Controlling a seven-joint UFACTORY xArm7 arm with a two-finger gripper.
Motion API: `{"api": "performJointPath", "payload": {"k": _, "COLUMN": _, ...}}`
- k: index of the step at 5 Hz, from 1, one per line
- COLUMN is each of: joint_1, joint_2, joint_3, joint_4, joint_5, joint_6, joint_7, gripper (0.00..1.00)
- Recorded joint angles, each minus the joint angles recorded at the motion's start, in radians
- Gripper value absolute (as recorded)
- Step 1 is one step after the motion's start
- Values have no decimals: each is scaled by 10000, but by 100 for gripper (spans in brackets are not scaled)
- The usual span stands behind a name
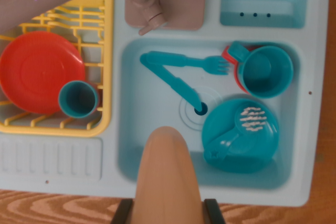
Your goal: Pick detergent from the sink
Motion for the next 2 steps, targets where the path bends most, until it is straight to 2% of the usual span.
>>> {"api": "performJointPath", "payload": {"k": 1, "joint_1": 0, "joint_2": 0, "joint_3": 0, "joint_4": 0, "joint_5": 0, "joint_6": 0, "joint_7": 0, "gripper": 100}}
{"api": "performJointPath", "payload": {"k": 2, "joint_1": 1, "joint_2": -68, "joint_3": 0, "joint_4": 229, "joint_5": -7, "joint_6": 297, "joint_7": 9, "gripper": 100}}
